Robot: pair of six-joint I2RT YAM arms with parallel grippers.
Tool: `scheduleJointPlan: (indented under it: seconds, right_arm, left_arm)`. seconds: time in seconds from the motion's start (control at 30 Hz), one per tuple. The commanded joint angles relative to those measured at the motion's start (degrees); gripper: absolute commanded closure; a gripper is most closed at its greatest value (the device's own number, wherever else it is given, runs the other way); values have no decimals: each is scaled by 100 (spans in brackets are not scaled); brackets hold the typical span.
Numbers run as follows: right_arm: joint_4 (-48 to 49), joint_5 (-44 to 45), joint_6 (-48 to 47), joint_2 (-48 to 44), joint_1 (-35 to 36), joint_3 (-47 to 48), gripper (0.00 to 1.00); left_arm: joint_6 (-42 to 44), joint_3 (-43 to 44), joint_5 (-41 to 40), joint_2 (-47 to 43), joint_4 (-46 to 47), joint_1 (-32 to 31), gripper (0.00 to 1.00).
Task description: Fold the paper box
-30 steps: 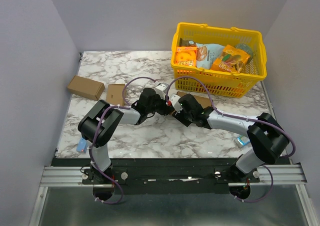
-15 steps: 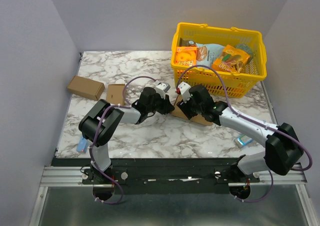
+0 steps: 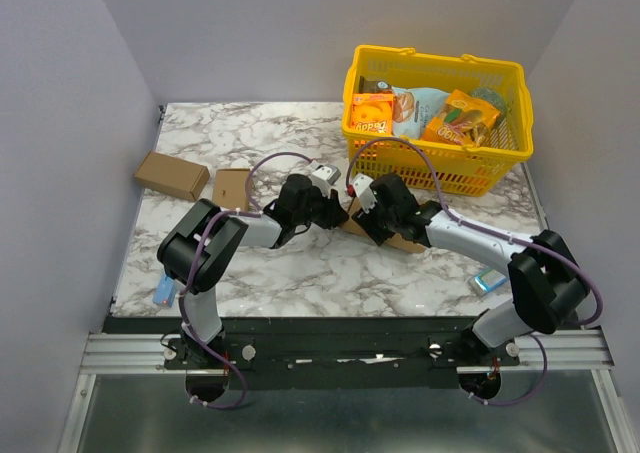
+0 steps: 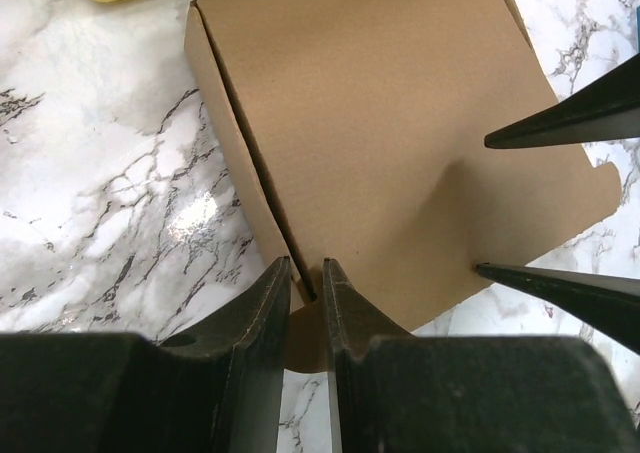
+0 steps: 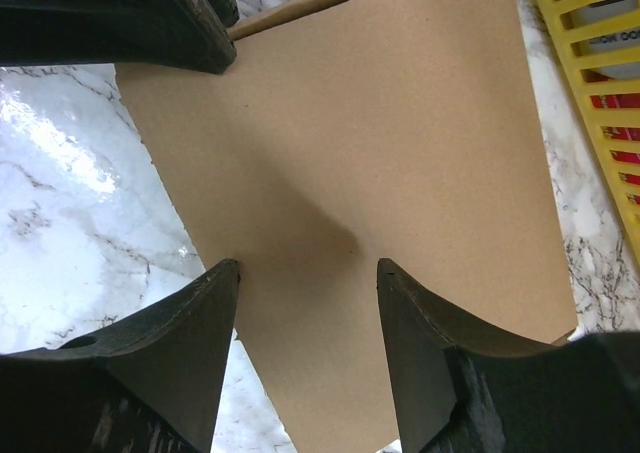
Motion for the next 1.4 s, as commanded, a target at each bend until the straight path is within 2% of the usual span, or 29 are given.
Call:
scheduleJointPlan:
  seconds: [0.0,0.33,0.77,1.37]
  right_arm:
    - [32,232,-97,339,13,18,35]
    - [375,883,-168,489,13,-114,33]
    - [929,1173,-651,700,13,-105,23]
    - [1386,1165,-1389,981,21,-62,19]
  left_arm:
    - [118,105,-16,48,-126,29,72]
    - [83,167,46,127,-109,29,73]
    - [13,501,151,355,-39,73,73]
    - [-1217,1546,810,1322,1122,311,72]
